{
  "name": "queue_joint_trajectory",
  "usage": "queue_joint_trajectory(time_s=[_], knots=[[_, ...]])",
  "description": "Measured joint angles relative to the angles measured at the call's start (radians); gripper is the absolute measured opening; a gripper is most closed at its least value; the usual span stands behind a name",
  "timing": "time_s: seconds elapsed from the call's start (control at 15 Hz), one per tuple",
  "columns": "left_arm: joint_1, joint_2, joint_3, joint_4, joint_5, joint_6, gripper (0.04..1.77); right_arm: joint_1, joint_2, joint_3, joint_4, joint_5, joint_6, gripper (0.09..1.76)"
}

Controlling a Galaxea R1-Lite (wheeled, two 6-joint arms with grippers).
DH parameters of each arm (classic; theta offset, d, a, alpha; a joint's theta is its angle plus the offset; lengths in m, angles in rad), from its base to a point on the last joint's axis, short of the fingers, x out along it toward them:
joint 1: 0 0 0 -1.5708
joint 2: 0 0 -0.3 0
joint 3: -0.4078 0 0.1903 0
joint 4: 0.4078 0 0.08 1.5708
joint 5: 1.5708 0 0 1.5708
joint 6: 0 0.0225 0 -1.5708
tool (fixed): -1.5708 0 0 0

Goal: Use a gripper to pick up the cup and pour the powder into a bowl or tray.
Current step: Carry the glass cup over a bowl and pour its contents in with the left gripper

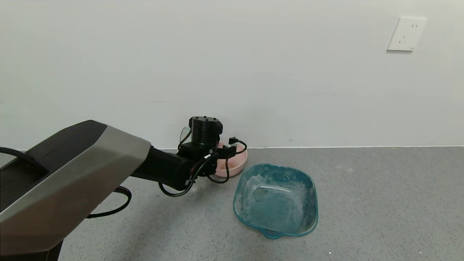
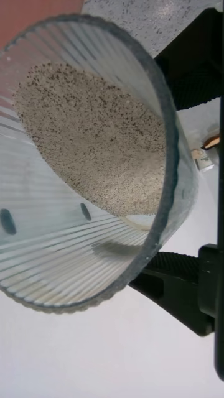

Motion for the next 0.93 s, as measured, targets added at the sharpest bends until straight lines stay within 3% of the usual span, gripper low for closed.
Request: queue_joint_trajectory(time_s=[0.93], knots=[[-0.044, -0.001, -0.008, -0.003, 0.061, 0.106, 1.28, 0.0, 0.0, 0.0, 0.0, 0.0, 0.0, 1.71]])
